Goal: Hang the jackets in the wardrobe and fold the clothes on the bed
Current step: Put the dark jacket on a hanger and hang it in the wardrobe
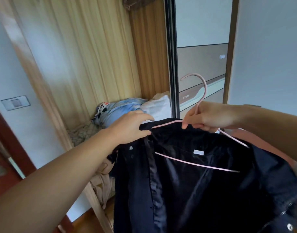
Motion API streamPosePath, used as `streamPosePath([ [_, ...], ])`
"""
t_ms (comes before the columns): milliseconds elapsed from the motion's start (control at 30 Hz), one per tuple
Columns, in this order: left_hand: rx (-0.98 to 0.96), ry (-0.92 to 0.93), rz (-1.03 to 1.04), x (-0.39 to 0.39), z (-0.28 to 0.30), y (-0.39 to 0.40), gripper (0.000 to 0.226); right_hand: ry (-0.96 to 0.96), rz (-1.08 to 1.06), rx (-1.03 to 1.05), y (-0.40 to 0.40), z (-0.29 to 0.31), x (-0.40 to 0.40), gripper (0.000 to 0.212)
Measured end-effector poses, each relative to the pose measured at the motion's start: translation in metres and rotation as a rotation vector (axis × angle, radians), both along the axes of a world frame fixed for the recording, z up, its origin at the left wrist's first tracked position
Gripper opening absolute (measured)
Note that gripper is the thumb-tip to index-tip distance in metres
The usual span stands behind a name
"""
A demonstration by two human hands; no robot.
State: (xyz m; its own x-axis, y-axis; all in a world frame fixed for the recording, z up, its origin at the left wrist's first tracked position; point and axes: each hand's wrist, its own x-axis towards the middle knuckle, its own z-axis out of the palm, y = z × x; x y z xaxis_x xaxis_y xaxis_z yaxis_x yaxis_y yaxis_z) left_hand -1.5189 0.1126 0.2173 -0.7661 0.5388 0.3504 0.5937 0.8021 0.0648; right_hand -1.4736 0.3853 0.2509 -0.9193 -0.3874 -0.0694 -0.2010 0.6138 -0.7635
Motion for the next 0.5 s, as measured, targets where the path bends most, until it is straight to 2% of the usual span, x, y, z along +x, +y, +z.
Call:
streamPosePath([
  [100,-0.068,-0.009,0.155,0.001,-0.001,-0.003,0.027,0.052,-0.013,0.008,-0.008,-0.003,0.007,0.017],
  [233,-0.023,-0.088,0.240,0.000,-0.010,0.001,0.022,0.103,-0.054,0.004,-0.011,-0.005,0.015,0.017],
  [333,0.191,-0.256,0.193,-0.001,-0.027,0.000,0.035,0.101,-0.100,-0.016,-0.004,-0.005,0.020,0.015],
  [433,0.475,-0.463,0.036,-0.003,-0.043,-0.001,0.031,0.073,-0.135,-0.047,0.009,-0.006,0.026,0.014],
  [500,0.609,-0.477,0.029,-0.007,-0.051,0.002,0.028,0.057,-0.149,-0.059,0.017,-0.008,0.028,0.015],
])
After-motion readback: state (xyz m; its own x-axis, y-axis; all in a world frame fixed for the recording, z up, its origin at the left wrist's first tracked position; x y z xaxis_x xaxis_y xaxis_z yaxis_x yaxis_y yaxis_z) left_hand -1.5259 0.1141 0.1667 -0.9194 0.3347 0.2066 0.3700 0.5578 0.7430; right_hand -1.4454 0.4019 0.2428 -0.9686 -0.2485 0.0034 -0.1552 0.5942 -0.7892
